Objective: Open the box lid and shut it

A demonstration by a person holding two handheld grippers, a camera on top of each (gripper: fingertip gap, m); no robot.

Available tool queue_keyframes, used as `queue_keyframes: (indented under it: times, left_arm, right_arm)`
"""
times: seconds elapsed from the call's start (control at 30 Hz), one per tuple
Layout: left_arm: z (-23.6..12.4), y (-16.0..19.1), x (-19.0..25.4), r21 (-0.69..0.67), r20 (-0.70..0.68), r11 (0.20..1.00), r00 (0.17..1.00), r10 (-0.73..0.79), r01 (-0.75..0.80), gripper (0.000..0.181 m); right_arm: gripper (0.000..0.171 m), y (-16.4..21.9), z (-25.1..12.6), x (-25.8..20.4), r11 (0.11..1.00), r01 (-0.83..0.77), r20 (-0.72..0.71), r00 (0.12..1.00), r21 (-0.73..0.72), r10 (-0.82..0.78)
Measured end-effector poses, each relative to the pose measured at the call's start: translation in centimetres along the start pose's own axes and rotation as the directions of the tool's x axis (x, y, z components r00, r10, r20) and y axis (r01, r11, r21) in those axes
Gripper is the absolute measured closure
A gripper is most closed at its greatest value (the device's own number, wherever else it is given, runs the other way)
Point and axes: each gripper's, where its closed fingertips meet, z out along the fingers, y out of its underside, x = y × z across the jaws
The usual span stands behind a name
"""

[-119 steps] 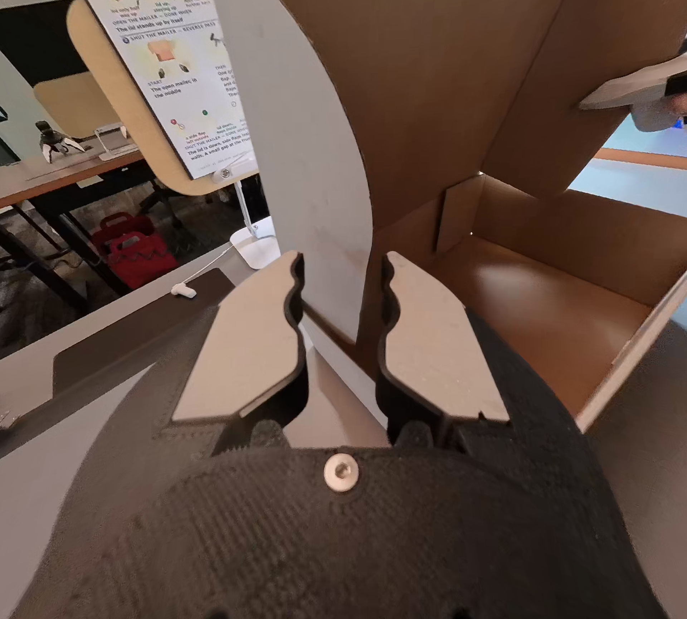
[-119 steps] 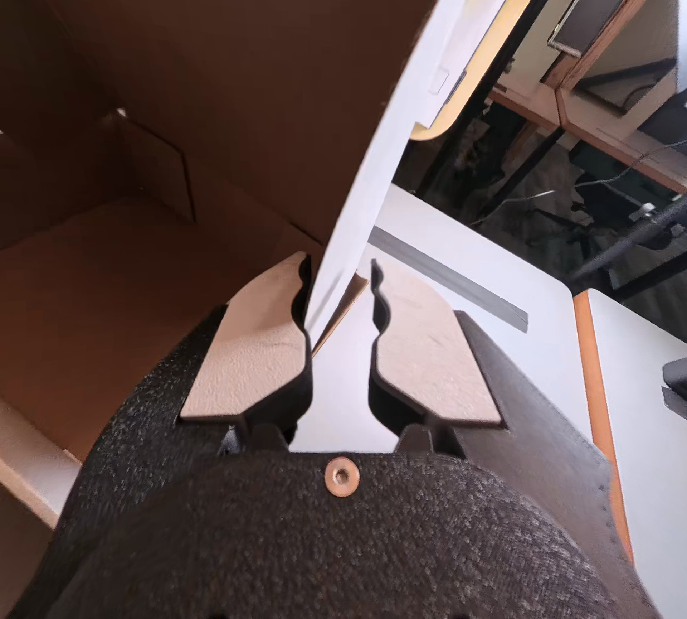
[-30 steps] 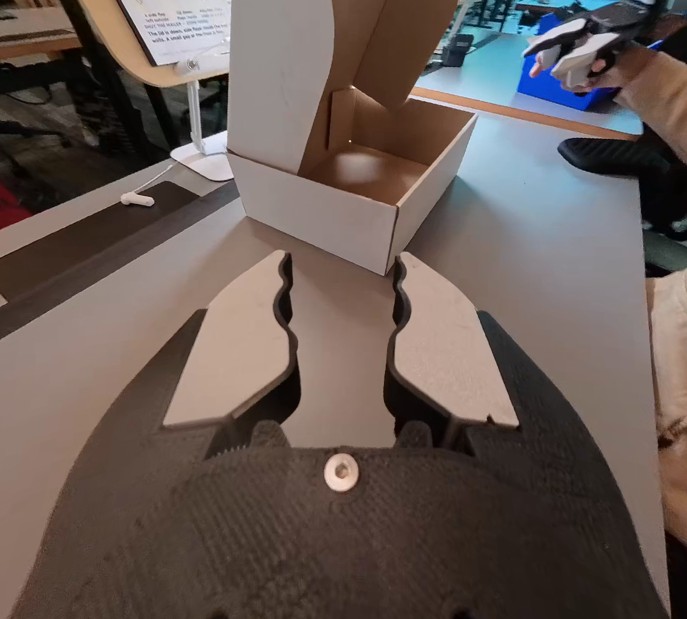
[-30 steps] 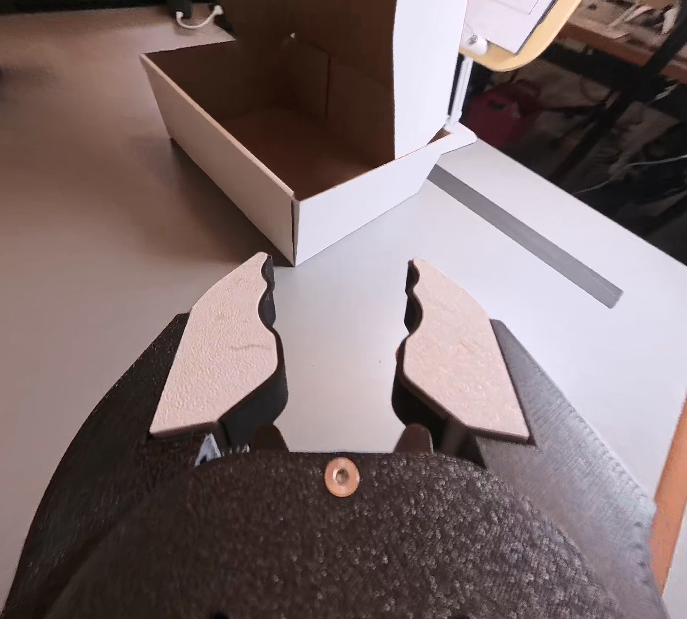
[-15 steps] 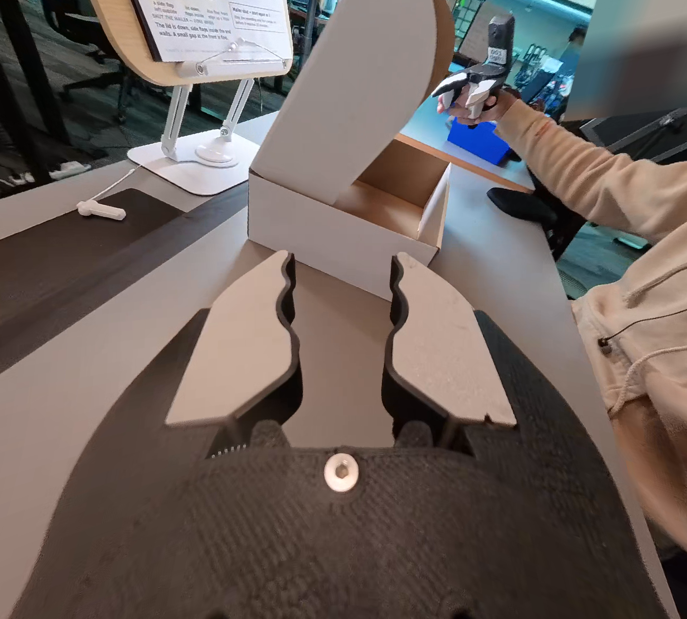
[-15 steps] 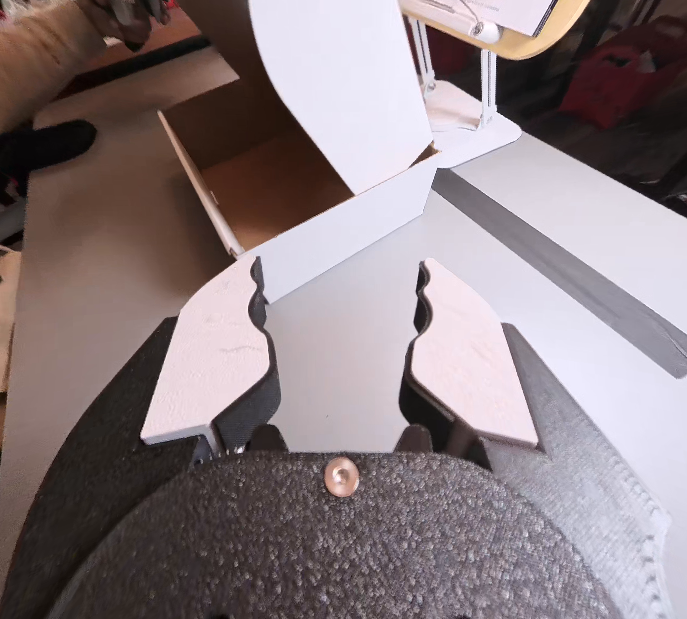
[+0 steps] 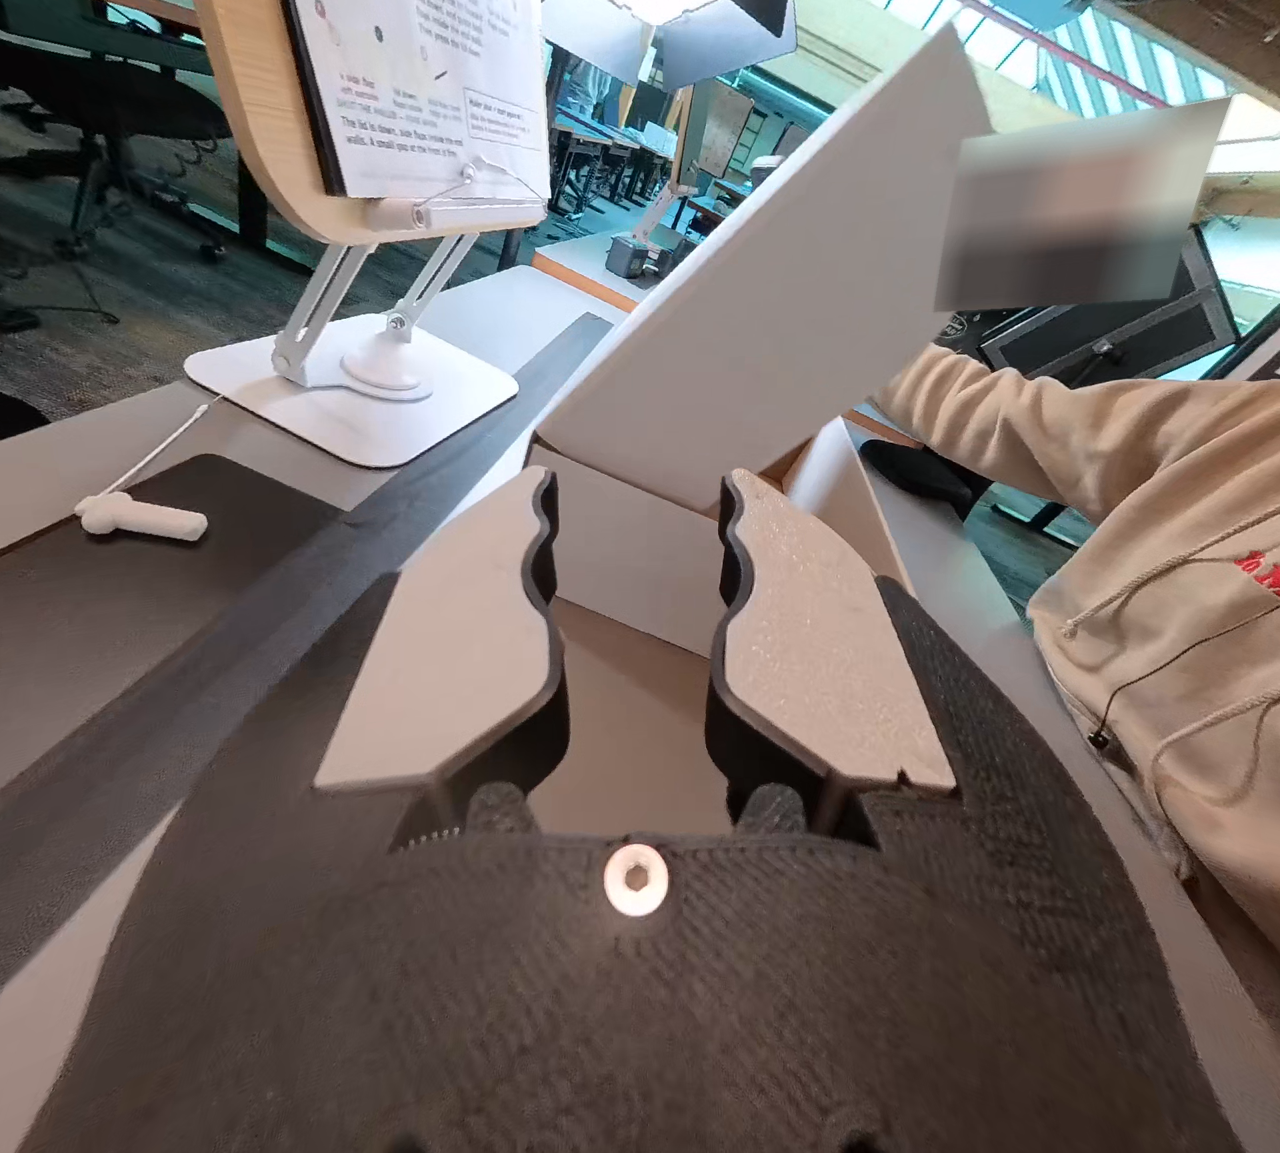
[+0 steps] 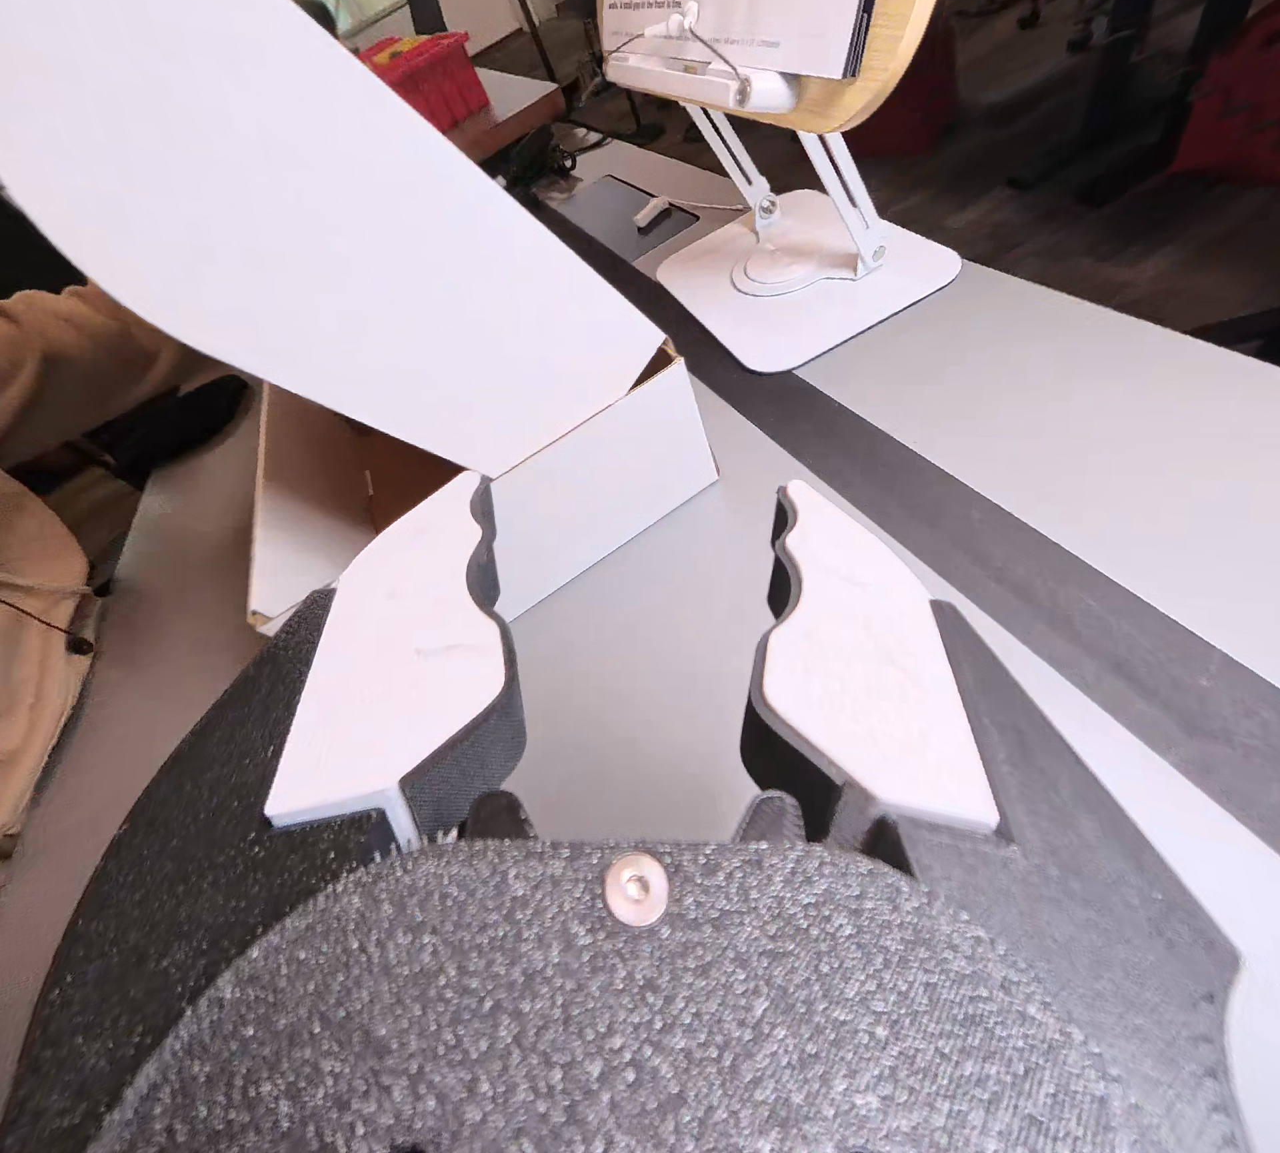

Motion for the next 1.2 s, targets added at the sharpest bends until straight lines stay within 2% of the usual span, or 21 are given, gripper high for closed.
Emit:
queue_keyframes:
  times: [0.3, 0.5, 0.67, 0.83, 0.97, 1.2]
  left_arm:
    - [3.5, 0.7, -3.8, -0.095, -0.189, 0.993, 0.978, -0.084, 0.067, 0.134]
    - [4.9, 1.4, -5.5, -0.183, -0.263, 0.978, 0.953, -0.148, 0.102, 0.139]
    - [6.1, 1.0, -6.0, -0.213, -0.283, 0.974, 0.949, -0.136, 0.076, 0.14]
    - [6.7, 1.3, -6.0, -0.246, -0.275, 0.967, 0.951, -0.14, 0.071, 0.141]
    - [6.1, 2.8, -6.2, -0.325, -0.208, 0.94, 0.962, -0.176, 0.102, 0.141]
    - [3.8, 5.5, -6.6, -0.385, -0.08, 0.906, 0.972, -0.222, 0.175, 0.143]
  right_arm:
    - [0.102, -0.6, 3.9, 2.0, 0.998, -0.052, 0.256, 0.965, -0.041, 0.061]
    - [0.102, -0.8, 6.2, 3.2, 0.991, -0.041, 0.327, 0.942, -0.125, 0.08]
    - [0.102, -0.7, 7.3, 4.1, 0.978, -0.03, 0.326, 0.94, -0.207, 0.098]
    - [0.104, -0.7, 7.8, 4.3, 0.973, -0.026, 0.312, 0.945, -0.23, 0.099]
    - [0.104, 0.3, 7.1, 5.3, 0.961, -0.044, 0.234, 0.966, -0.273, 0.111]
    - [0.104, 1.4, 4.4, 5.1, 0.965, -0.08, 0.154, 0.981, -0.249, 0.122]
